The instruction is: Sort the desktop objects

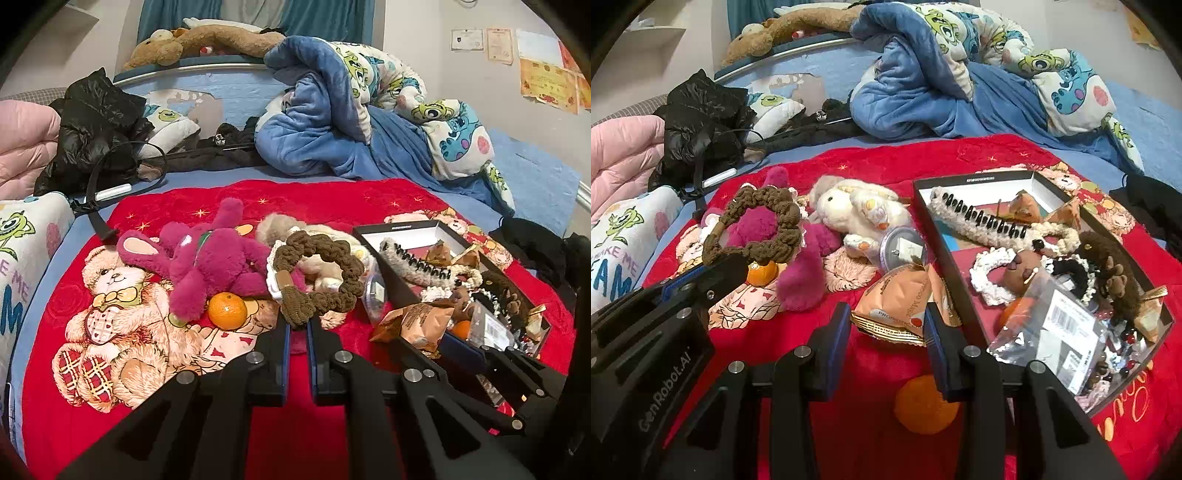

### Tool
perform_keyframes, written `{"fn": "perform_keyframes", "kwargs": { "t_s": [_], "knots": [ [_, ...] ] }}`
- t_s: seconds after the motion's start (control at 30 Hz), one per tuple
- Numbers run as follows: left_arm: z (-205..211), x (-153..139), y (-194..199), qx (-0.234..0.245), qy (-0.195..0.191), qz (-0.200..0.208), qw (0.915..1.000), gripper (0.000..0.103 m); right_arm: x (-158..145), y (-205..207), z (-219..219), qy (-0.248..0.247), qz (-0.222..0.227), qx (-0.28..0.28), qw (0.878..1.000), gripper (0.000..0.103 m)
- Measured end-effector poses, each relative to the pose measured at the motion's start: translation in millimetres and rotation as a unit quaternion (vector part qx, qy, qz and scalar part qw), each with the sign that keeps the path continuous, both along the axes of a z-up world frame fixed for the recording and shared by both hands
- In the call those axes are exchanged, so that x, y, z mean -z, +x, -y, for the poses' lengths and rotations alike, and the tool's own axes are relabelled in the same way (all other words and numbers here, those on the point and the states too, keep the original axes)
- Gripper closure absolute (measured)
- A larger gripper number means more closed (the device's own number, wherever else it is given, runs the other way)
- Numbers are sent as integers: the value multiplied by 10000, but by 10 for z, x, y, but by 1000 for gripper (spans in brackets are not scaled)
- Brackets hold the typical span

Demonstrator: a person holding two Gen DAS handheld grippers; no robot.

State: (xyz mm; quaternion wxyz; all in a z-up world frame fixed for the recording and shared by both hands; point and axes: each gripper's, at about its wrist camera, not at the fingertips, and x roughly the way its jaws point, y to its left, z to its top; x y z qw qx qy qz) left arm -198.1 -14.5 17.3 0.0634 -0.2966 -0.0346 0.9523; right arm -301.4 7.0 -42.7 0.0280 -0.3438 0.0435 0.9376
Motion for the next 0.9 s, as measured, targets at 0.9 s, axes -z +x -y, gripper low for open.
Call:
{"fn": "perform_keyframes", "kwargs": {
  "t_s": [0.9],
  "knots": [
    [-1332, -170, 169, 773, -208, -215, 9966, 95, -439, 480, -1413, -661, -714, 382, 9945, 64]
  ]
}}
